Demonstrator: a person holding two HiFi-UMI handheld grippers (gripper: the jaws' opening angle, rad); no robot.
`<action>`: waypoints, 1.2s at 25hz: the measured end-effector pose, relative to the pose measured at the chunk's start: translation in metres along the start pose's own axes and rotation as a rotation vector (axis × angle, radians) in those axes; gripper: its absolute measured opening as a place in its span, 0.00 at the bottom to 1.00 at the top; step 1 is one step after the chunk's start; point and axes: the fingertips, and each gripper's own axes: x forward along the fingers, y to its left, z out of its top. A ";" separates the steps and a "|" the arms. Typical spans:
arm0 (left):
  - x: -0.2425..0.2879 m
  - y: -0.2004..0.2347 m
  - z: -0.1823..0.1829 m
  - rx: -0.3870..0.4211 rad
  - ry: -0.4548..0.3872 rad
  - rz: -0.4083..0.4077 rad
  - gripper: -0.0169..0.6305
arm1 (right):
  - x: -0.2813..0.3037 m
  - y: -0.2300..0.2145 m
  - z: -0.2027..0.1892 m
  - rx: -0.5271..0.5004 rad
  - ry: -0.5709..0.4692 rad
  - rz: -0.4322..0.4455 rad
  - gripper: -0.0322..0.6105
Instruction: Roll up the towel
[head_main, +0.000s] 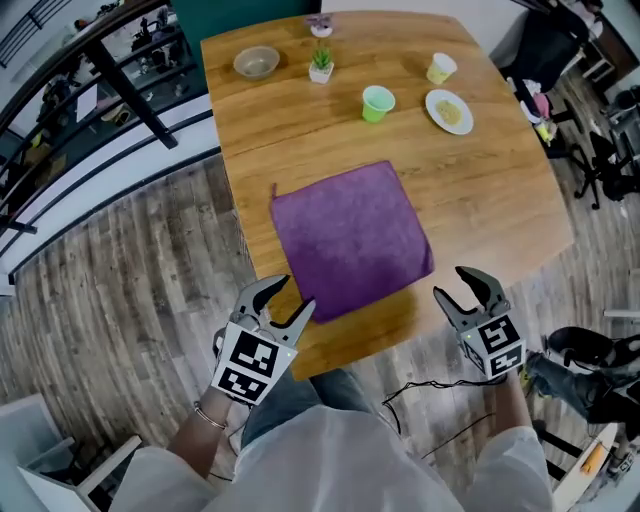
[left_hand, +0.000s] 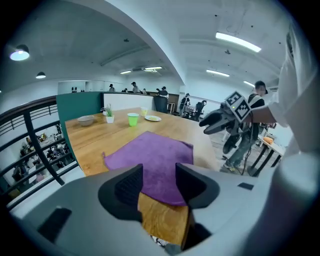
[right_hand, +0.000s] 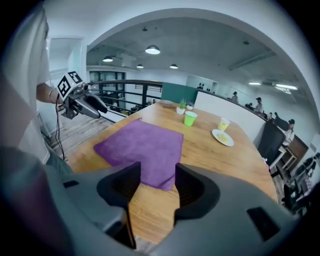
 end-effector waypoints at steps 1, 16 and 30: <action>0.003 -0.005 -0.005 0.018 0.020 -0.014 0.34 | 0.003 0.000 -0.002 -0.032 0.010 0.023 0.39; 0.029 -0.050 -0.071 0.409 0.308 -0.217 0.30 | 0.055 -0.008 -0.070 -0.458 0.241 0.301 0.28; 0.048 -0.075 -0.093 0.572 0.396 -0.303 0.22 | 0.075 -0.017 -0.080 -0.642 0.252 0.316 0.20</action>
